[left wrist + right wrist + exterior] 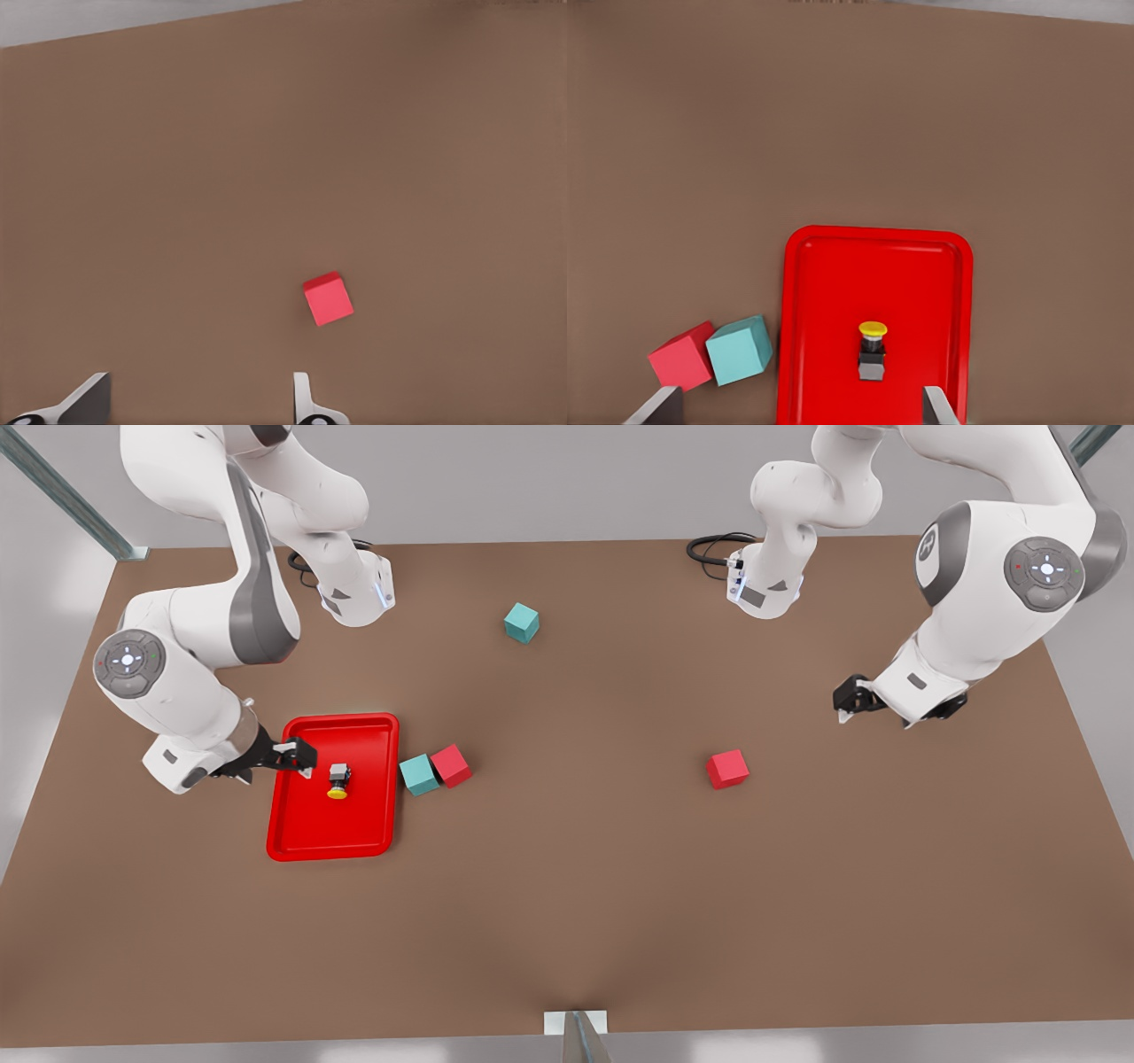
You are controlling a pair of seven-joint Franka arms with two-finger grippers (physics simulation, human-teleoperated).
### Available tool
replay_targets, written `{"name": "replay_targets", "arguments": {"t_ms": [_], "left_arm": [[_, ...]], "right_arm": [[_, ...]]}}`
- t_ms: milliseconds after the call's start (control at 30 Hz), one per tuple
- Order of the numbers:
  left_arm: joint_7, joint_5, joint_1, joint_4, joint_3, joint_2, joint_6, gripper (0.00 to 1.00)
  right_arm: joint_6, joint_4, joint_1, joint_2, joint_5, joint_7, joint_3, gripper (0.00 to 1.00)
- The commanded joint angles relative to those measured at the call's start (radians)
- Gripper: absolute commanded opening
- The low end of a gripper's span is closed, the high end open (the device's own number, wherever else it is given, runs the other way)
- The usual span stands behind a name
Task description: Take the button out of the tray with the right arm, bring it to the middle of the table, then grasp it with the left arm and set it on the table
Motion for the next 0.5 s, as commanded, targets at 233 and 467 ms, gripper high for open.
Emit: {"name": "replay_targets", "arguments": {"t_ms": [233, 467], "left_arm": [[0.017, 0.001, -0.003, 0.008, -0.004, 0.044, 0.016, 1.00], [0.019, 0.004, -0.003, 0.010, -0.004, 0.081, 0.031, 1.00]], "right_arm": [[-0.099, 0.000, 0.058, 0.081, 0.001, -0.015, 0.000, 1.00], [-0.048, -0.043, -0.008, 0.178, 0.002, -0.023, -0.001, 1.00]]}}
